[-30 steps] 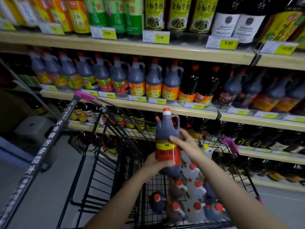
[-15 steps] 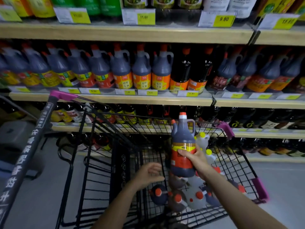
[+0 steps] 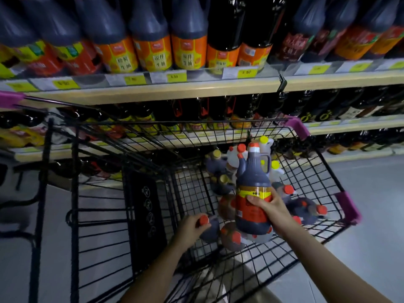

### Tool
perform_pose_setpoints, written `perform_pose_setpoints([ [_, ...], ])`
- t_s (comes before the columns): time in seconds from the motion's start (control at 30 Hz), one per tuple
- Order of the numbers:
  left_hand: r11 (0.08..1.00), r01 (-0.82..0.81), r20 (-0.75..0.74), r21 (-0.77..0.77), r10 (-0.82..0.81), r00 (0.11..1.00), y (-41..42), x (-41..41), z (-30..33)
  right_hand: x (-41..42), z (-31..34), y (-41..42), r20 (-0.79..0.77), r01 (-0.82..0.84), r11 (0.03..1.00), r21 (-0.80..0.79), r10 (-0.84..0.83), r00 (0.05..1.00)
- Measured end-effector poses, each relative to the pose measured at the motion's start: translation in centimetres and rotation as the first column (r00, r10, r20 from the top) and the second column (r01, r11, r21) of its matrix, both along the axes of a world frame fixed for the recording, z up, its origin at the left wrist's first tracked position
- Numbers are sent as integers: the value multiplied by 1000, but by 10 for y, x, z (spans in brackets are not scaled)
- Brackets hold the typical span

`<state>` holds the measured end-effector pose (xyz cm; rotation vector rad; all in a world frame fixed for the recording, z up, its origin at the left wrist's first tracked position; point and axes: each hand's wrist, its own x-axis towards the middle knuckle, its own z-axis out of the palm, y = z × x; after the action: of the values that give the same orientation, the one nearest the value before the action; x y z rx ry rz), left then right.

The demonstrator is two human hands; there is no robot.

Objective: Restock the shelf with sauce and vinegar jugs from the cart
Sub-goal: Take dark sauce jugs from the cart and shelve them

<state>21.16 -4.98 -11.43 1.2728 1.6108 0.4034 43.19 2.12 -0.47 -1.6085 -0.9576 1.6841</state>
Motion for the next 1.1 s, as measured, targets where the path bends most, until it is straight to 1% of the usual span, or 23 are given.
perform_pose_setpoints([
  [0.13,993,-94,-36,67,97,995,16,-21,12,6,6,-6,9,-7,1000,-7,7,1000],
  [0.27,976,-154,5,153,155,988,24,-36,56,11,27,-9,-1,14,1000,23,-14,1000],
  [0.4,901,-313,59,301,310,949,40,-42,116,16,57,-14,-28,1,999,47,0,1000],
  [0.47,855,-333,58,399,339,939,50,-35,146,22,71,-16,-49,10,999,49,-8,999],
  [0.53,812,-344,98,471,340,935,61,-24,173,29,83,-18,-49,15,997,73,-11,999],
  [0.67,750,-390,196,534,339,920,83,12,223,51,104,-18,-50,27,990,136,-21,999],
  [0.8,746,-389,255,541,295,921,98,63,255,92,118,-20,-84,63,984,169,-49,995],
  [0.97,768,-398,323,502,260,910,110,158,264,175,130,-24,-84,113,971,209,-97,992],
  [1.1,769,-392,322,504,254,912,113,248,264,264,130,-27,-55,111,970,218,-102,993],
])
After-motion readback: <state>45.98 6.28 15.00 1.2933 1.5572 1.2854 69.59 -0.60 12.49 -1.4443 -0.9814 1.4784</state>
